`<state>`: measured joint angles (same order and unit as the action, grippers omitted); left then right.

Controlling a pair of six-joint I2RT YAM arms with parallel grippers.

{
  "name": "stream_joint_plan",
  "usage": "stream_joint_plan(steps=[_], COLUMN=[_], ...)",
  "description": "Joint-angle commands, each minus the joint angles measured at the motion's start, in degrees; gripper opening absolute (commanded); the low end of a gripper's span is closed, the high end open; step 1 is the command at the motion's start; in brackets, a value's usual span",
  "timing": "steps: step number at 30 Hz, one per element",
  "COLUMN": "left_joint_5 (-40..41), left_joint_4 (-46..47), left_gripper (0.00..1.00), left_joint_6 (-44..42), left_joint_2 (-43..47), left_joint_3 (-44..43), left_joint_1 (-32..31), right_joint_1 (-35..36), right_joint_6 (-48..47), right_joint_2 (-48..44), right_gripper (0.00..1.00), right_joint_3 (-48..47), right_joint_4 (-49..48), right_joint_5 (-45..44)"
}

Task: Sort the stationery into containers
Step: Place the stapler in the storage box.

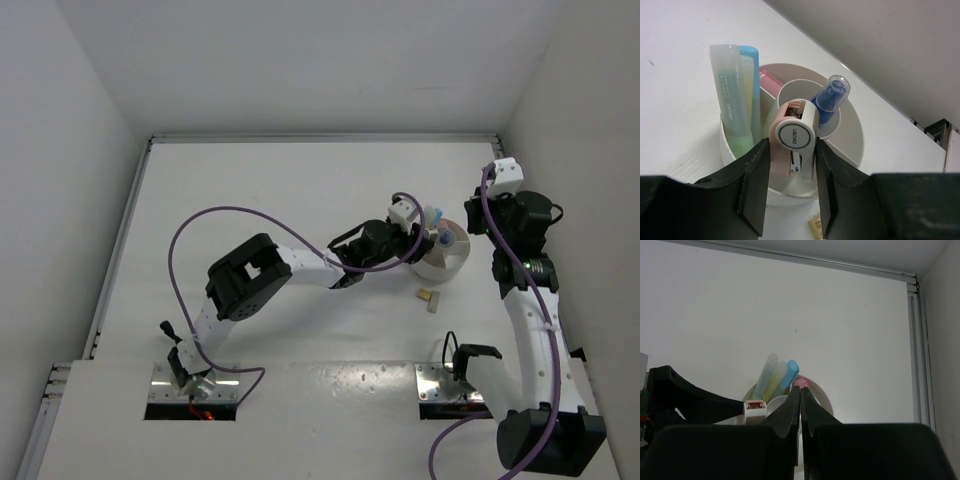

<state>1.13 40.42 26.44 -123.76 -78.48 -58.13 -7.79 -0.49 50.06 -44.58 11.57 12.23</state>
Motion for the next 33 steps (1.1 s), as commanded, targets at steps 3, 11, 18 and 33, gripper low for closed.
stream_joint_plan(steps=[3,11,18,33], left_joint_5=[1.69,1.69,1.69,24.1], left_joint_4=[3.44,2.91,2.91,-21.82], left_gripper=[0.46,0.54,0.54,0.59], left_joint_6=[-1.3,-1.3,-1.3,9.56], left_joint_2=[0.36,0.89,2.73,30.32], left_joint_3=[-0.1,-0.1,1.04,11.5], left_joint_1=[-1.28,-1.29,-1.29,0.9], right_joint_1=[-0.38,-0.38,-0.91,0.32], right_joint_6=[-0.65,-0.65,-1.18,-41.83], right_joint_2=[0.03,0.03,0.03,5.65], right_gripper=[0.0,0.0,0.0,0.86], right_joint_3=[0.9,0.9,0.9,-5.87], right_joint_4=[-2.96,-2.43,-2.43,38.39], right_joint_5=[0.95,0.95,0.95,37.96])
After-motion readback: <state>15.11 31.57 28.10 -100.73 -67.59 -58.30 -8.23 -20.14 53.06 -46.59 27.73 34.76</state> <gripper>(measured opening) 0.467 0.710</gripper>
